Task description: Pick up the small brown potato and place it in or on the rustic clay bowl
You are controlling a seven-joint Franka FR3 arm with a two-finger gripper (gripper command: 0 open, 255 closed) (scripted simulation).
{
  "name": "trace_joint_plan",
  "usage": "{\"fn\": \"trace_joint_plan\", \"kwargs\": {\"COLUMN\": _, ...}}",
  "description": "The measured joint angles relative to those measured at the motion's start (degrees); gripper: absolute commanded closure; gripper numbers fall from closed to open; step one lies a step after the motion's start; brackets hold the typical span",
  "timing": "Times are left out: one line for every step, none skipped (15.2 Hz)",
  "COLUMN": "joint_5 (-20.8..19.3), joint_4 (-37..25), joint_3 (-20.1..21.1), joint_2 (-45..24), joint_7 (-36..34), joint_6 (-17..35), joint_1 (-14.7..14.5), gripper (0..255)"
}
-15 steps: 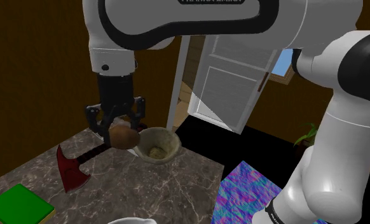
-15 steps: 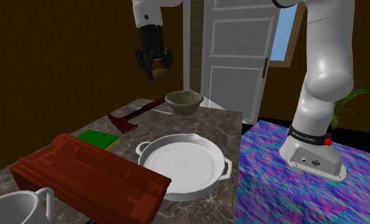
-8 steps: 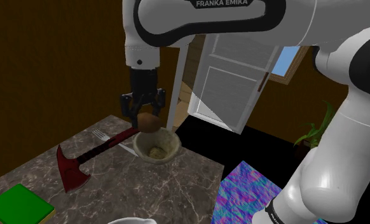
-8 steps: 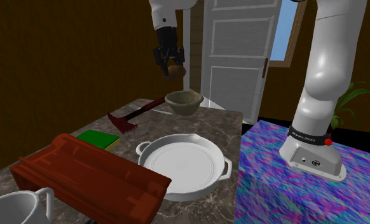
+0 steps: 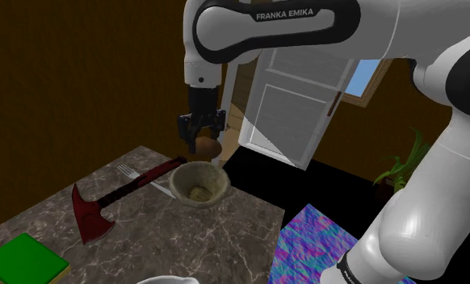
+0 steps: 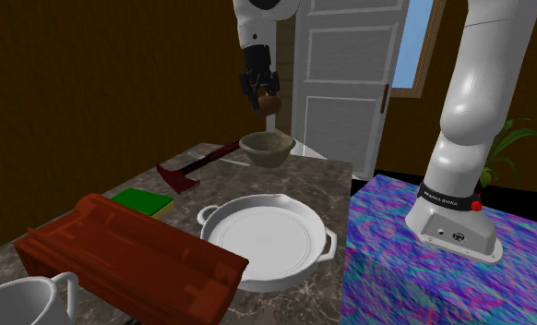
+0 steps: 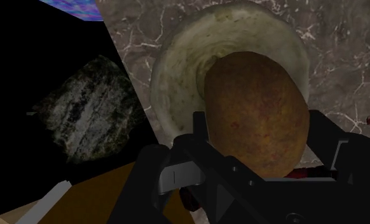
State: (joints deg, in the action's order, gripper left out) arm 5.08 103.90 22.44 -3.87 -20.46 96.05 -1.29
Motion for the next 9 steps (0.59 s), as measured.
{"fn": "trace_joint_plan", "kwargs": {"joint_5": 0.0, "joint_4": 0.7, "joint_3": -0.1, "joint_2": 0.0, "joint_7": 0.2, "joint_6": 0.7, "joint_1": 0.1, "gripper": 255}}
{"fn": "trace_joint_plan", "kwargs": {"joint_5": -0.1, "joint_4": 1.0, "joint_3": -0.1, "joint_2": -0.3, "joint_7": 0.3, "joint_6": 1.3, "joint_1": 0.1, "gripper": 255}}
{"fn": "trace_joint_plan", "kwargs": {"joint_5": -0.2, "joint_4": 1.5, "joint_3": -0.1, "joint_2": -0.5, "joint_7": 0.4, "joint_6": 1.9, "joint_1": 0.1, "gripper": 255}}
{"fn": "trace_joint_plan", "kwargs": {"joint_5": -0.3, "joint_4": 1.9, "joint_3": -0.1, "joint_2": -0.8, "joint_7": 0.4, "joint_6": 2.6, "joint_1": 0.1, "gripper": 255}}
{"fn": "trace_joint_plan", "kwargs": {"joint_5": -0.3, "joint_4": 2.9, "joint_3": -0.1, "joint_2": -0.8, "joint_7": 0.5, "joint_6": 3.6, "joint_1": 0.1, "gripper": 255}}
{"fn": "trace_joint_plan", "kwargs": {"joint_5": -0.3, "joint_4": 3.6, "joint_3": -0.1, "joint_2": -0.8, "joint_7": 0.5, "joint_6": 4.3, "joint_1": 0.1, "gripper": 255}}
{"fn": "trace_joint_plan", "kwargs": {"joint_5": -0.3, "joint_4": 4.0, "joint_3": -0.1, "joint_2": -1.0, "joint_7": 0.5, "joint_6": 4.8, "joint_1": 0.1, "gripper": 255}}
{"fn": "trace_joint_plan", "kwargs": {"joint_5": -0.3, "joint_4": 4.9, "joint_3": -0.1, "joint_2": -0.9, "joint_7": 0.5, "joint_6": 5.7, "joint_1": 0.0, "gripper": 255}}
{"fn": "trace_joint_plan", "kwargs": {"joint_5": -0.4, "joint_4": 5.3, "joint_3": 0.0, "joint_2": -1.2, "joint_7": 0.5, "joint_6": 6.4, "joint_1": 0.0, "gripper": 255}}
